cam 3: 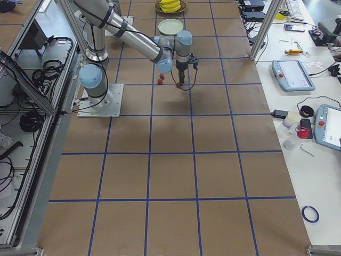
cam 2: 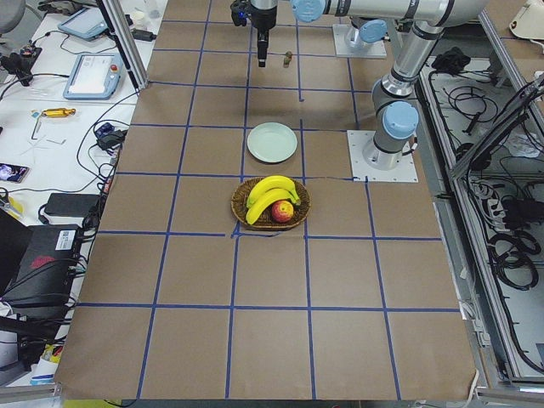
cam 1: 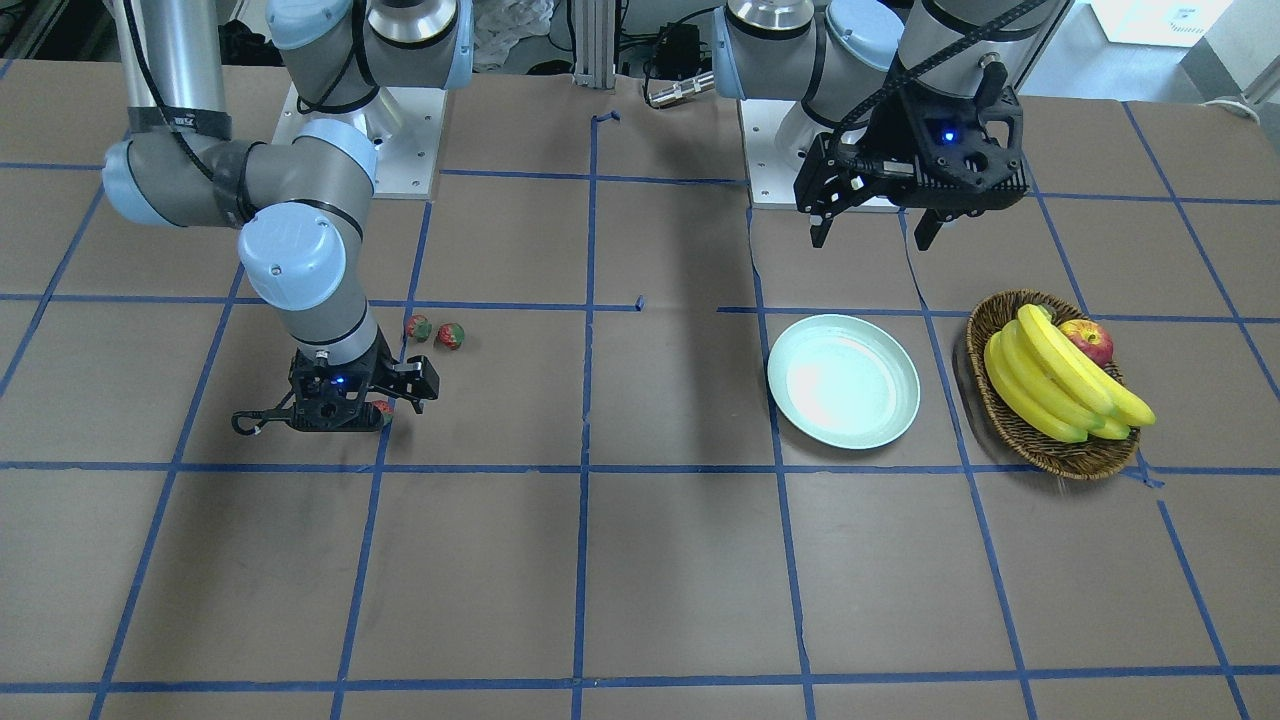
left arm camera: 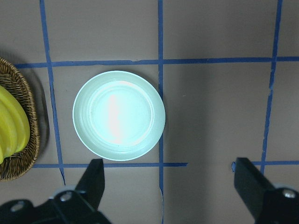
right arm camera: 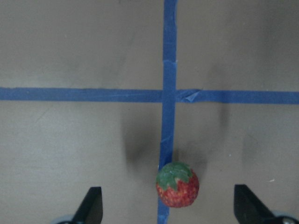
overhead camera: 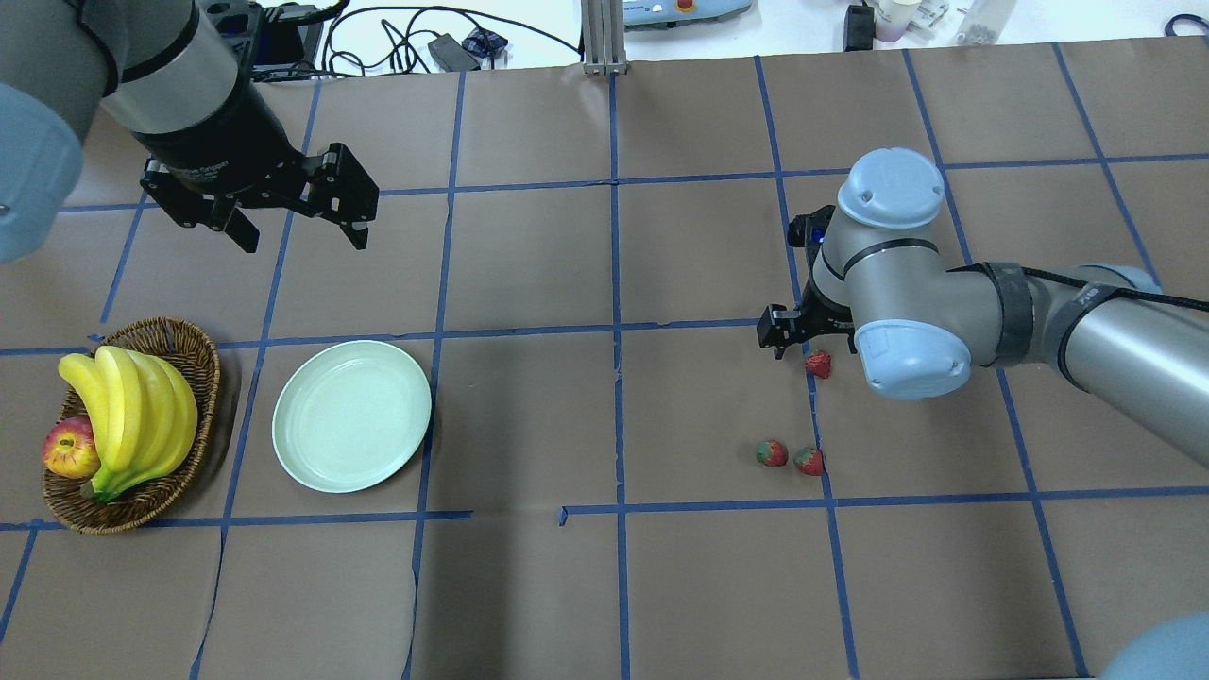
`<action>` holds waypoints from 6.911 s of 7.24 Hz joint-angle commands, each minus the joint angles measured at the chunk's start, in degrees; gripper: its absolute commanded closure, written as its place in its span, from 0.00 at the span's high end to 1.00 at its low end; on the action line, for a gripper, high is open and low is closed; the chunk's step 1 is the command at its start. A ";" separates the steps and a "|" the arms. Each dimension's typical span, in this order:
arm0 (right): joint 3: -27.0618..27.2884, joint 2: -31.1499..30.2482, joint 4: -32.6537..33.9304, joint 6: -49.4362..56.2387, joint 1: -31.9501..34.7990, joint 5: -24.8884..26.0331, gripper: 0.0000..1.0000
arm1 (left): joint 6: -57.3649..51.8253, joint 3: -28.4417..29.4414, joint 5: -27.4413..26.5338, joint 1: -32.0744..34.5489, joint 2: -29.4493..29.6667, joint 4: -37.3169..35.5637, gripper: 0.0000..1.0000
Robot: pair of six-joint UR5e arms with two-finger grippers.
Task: Collect all strawberries into plate
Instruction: 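Reach the right gripper down and grasp the strawberry farthest from the robot, then carry the strawberry toward the plate and release it on the table, then move the right gripper back and grasp a second strawberry, then carry the second strawberry toward the plate and release it beside the first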
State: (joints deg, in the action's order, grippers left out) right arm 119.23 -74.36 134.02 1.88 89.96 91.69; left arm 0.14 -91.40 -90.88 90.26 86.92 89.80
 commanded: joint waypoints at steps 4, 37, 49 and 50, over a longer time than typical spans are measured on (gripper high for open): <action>2.41 0.54 4.39 1.02 -1.02 0.33 0.21 | 0.04 0.00 0.00 0.00 -0.09 0.02 1.00; 2.67 -1.05 -12.56 -18.23 11.02 -0.81 0.06 | 0.66 -0.80 -0.09 0.88 -0.18 -0.07 1.00; -16.58 11.96 -2.98 -35.81 32.03 -9.86 1.00 | 0.74 -0.71 -0.09 0.88 -0.18 -0.07 1.00; -16.14 11.79 -3.07 -35.46 32.03 -9.60 1.00 | 0.74 -0.71 -0.09 0.88 -0.18 -0.07 1.00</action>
State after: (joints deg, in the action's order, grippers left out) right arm 102.75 -62.68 130.90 -33.79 121.94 81.89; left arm 0.89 -92.11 -90.97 91.14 86.75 89.74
